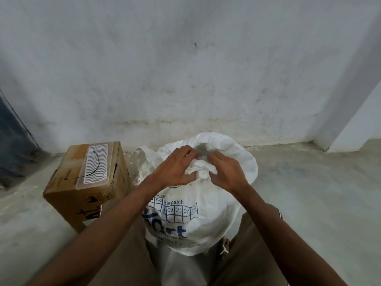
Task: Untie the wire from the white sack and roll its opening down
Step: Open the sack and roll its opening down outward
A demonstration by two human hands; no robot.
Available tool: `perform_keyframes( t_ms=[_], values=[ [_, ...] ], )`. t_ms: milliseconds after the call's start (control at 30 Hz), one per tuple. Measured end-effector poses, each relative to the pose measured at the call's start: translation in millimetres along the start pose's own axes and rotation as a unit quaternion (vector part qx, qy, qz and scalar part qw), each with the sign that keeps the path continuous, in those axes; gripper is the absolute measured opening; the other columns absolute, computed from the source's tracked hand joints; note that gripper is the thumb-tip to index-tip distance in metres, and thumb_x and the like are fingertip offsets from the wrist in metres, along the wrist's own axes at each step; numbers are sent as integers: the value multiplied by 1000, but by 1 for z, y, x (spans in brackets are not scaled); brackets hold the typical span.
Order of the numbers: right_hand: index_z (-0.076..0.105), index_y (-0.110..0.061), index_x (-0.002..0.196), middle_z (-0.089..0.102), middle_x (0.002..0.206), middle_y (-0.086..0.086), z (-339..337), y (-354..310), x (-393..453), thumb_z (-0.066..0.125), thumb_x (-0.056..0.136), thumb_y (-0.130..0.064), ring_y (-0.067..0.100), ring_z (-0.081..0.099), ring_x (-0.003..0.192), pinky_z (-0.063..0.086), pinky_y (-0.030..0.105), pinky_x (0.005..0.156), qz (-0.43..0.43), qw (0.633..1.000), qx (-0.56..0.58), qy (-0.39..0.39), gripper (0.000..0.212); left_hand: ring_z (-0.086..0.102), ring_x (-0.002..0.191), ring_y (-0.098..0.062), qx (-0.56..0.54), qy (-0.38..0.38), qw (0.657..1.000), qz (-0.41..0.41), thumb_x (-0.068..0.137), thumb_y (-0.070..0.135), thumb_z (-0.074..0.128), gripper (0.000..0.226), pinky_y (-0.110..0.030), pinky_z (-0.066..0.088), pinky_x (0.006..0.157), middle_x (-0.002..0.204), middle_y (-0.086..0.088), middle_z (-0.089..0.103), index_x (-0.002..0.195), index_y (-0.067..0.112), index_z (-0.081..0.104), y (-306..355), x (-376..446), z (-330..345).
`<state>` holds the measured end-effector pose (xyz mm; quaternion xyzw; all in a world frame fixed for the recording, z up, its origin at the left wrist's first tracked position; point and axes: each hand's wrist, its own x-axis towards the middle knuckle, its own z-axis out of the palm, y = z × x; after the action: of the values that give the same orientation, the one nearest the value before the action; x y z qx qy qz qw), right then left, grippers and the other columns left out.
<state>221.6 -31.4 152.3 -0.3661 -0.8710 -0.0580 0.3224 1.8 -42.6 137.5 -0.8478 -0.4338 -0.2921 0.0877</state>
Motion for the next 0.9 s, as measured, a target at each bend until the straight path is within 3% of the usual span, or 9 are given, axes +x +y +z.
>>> perform_keyframes(
  t_ms=[100,167,267,400,500,567,733,833,900],
  values=[
    [60,-14,90,62,82,-2,-5,12,3,82,65,-11,21,58,60,40,26,46,31,999,11,-1,33,52,109,-16,51,-83,995,-24,77,58,66,73,-34,43,93,126,1,53,137,20,49,-9,-16,3],
    [59,-16,89,60,82,-5,-7,19,3,83,65,-13,16,51,58,45,30,44,33,999,-7,-17,34,58,106,-18,52,-101,991,-66,83,58,61,68,-36,47,88,125,2,57,139,22,48,-16,-24,5],
    [59,-18,90,59,84,-9,-7,22,2,84,66,-18,10,41,56,41,27,41,21,998,-53,-29,35,65,78,-23,75,-25,994,-72,80,38,72,43,-34,50,63,96,0,67,117,18,62,-16,-18,-1],
    [57,-23,103,57,96,-7,-10,16,4,75,64,-28,17,57,72,43,29,53,49,992,-110,-43,44,57,55,-22,112,68,990,-55,60,14,84,29,-29,41,43,69,0,60,81,14,64,-11,-9,-10],
    [49,-27,127,53,120,-2,-4,0,5,75,56,-48,21,59,96,49,39,75,60,985,-126,-101,78,53,55,-24,140,70,988,-5,50,6,80,38,-30,39,40,71,-5,58,81,10,59,-17,-16,-1],
    [47,-31,128,52,124,-5,4,-10,5,79,56,-55,21,59,105,50,41,82,46,984,-106,-137,83,53,58,-23,158,62,985,33,53,4,74,42,-29,38,42,75,-8,58,88,11,52,-20,-22,7],
    [50,-32,125,57,117,-10,22,-11,11,86,58,-65,10,57,104,54,37,89,164,939,215,-212,82,52,59,-21,183,107,974,85,74,3,61,21,-30,37,43,73,-6,58,88,14,51,-29,-34,17],
    [49,-30,132,59,124,-7,33,-5,11,85,58,-64,13,57,109,51,34,90,126,955,144,-224,89,48,60,-21,216,127,961,118,79,-5,62,20,-32,37,44,73,-6,55,83,14,55,-33,-36,19],
    [56,-24,125,67,111,-4,39,-4,9,82,66,-56,16,63,97,52,32,81,115,967,101,-203,72,47,59,-21,211,124,958,149,82,-5,60,20,-32,36,45,72,-6,54,81,15,56,-31,-32,19]
  ],
)
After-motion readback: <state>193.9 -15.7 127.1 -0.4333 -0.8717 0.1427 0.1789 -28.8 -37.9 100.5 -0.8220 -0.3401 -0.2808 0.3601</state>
